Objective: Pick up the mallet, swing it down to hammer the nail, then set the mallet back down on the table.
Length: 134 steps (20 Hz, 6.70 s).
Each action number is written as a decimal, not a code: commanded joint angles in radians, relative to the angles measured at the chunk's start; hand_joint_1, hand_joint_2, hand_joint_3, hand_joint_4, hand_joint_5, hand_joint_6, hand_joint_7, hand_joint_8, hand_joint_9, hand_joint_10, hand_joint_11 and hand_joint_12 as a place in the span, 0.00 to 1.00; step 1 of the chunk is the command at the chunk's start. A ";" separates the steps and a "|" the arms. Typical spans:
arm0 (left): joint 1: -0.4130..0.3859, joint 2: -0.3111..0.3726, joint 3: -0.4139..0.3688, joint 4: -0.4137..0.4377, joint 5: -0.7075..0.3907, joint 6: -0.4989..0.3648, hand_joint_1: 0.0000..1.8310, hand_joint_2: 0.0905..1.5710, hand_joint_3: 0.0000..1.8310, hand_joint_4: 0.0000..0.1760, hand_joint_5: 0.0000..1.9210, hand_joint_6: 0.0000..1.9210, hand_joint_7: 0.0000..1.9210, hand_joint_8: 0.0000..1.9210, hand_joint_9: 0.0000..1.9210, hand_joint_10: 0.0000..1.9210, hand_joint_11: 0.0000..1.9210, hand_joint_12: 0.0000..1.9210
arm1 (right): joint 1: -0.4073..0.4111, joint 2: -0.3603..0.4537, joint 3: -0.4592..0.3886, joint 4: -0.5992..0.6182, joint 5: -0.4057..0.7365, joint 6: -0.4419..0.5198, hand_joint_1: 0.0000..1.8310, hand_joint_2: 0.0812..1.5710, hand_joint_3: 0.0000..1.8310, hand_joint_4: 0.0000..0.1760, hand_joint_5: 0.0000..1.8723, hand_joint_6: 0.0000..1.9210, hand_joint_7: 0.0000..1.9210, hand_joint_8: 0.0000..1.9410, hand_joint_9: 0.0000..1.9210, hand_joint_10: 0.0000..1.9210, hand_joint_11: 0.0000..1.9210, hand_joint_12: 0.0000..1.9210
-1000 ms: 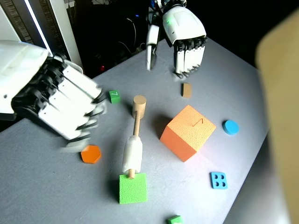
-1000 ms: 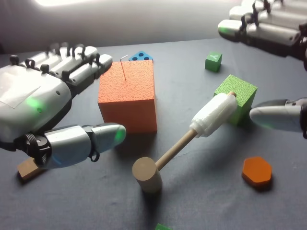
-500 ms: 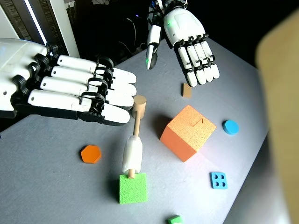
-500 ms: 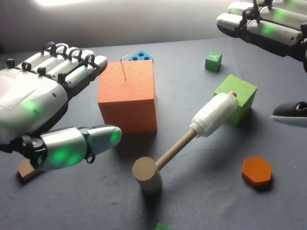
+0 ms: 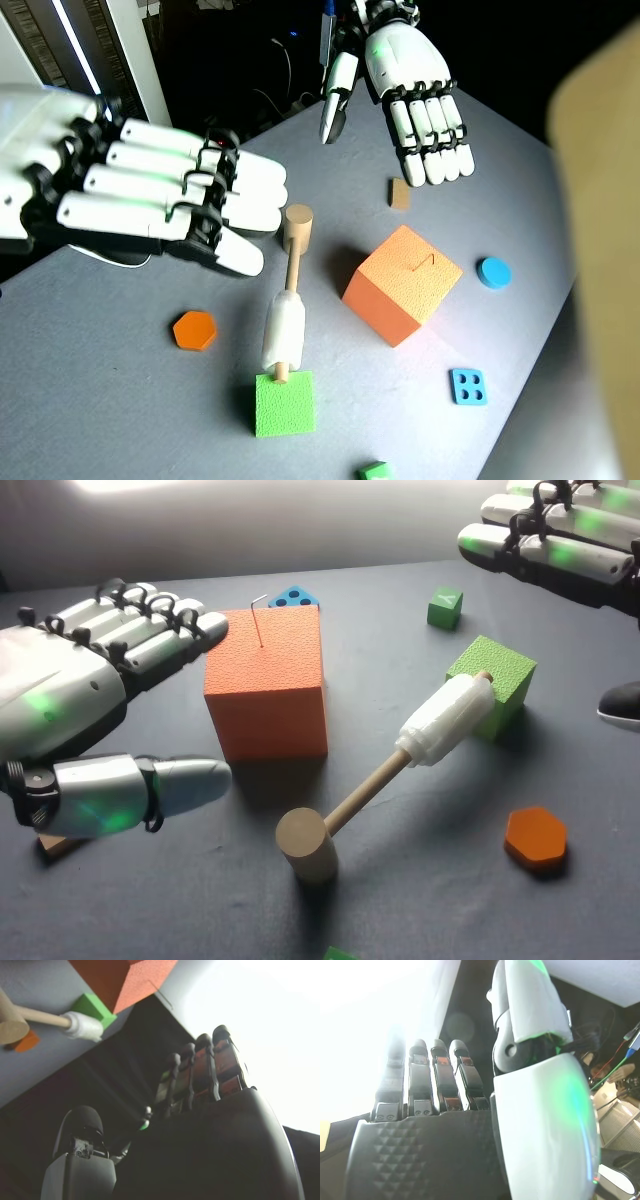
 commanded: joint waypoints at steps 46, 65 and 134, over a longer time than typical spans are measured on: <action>0.032 -0.278 0.472 0.420 -0.194 -0.405 0.00 0.74 0.00 0.00 0.01 0.00 0.00 0.00 0.00 0.00 0.00 0.00 | 0.119 -0.644 0.496 0.042 -0.583 -0.100 0.73 0.62 0.00 0.00 0.08 0.00 0.07 0.00 0.07 0.00 0.00 0.39; 0.049 -0.294 0.464 0.425 -0.192 -0.434 0.00 0.75 0.00 0.00 0.01 0.00 0.01 0.00 0.00 0.00 0.00 0.00 | 0.048 -0.769 0.633 0.042 -0.589 -0.066 0.72 0.62 0.00 0.00 0.10 0.00 0.08 0.00 0.09 0.00 0.00 0.41; 0.069 -0.322 0.474 0.414 -0.172 -0.444 0.00 0.78 0.00 0.00 0.04 0.00 0.05 0.00 0.04 0.00 0.01 0.00 | 0.170 -0.440 0.364 0.041 -0.614 -0.061 0.19 0.97 0.00 0.00 0.67 1.00 0.78 1.00 0.82 1.00 0.90 1.00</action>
